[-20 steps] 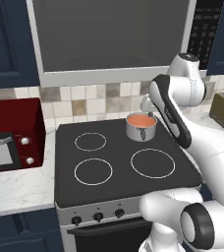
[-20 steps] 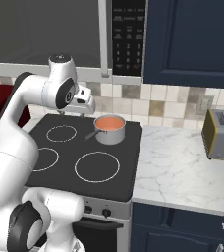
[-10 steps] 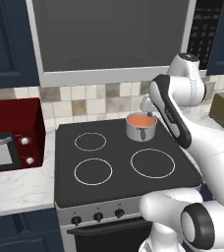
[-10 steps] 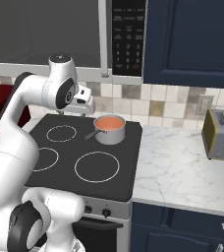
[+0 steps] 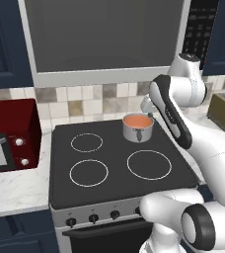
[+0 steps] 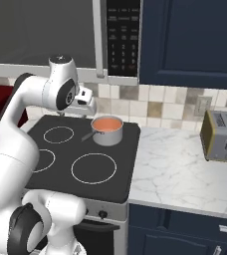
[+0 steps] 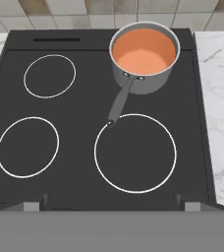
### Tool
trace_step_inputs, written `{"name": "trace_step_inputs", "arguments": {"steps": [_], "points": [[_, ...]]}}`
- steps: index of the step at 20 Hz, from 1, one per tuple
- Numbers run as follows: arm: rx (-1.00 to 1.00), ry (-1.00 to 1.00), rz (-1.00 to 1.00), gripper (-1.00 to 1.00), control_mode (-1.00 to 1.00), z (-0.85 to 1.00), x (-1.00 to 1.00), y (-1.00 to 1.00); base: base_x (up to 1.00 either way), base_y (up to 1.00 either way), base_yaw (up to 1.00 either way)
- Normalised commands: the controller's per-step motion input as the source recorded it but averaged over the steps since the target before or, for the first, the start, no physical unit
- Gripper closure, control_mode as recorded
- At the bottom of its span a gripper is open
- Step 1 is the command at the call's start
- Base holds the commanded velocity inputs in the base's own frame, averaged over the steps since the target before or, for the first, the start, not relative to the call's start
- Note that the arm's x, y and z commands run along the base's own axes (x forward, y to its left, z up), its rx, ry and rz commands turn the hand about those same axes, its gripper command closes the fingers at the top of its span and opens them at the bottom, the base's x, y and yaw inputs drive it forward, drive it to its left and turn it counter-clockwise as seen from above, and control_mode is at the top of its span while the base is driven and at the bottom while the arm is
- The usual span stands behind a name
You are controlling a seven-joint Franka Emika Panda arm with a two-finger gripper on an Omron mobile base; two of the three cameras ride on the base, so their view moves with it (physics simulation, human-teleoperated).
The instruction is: Wait until the marinara sauce is simmered to a deep red color and then turn off the stove.
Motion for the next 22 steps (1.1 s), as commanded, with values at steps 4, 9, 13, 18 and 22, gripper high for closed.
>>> {"name": "trace_step_inputs", "arguments": {"steps": [4, 9, 13, 18, 22], "points": [[0.00, 0.00, 0.00, -1.00, 1.00, 0.00, 0.00, 0.00, -0.04, -0.43, 0.00], [0.00, 0.00, 0.00, -1.00, 1.00, 0.00, 0.00, 0.00, -0.10, -0.36, 0.00], [0.00, 0.00, 0.00, -1.00, 1.00, 0.00, 0.00, 0.00, -0.10, -0.19, 0.00], [0.00, 0.00, 0.00, -1.00, 1.00, 0.00, 0.00, 0.00, -0.05, -0.22, 0.00], [0.00, 0.00, 0.00, -1.00, 1.00, 0.00, 0.00, 0.00, -0.04, -0.23, 0.00]]}}
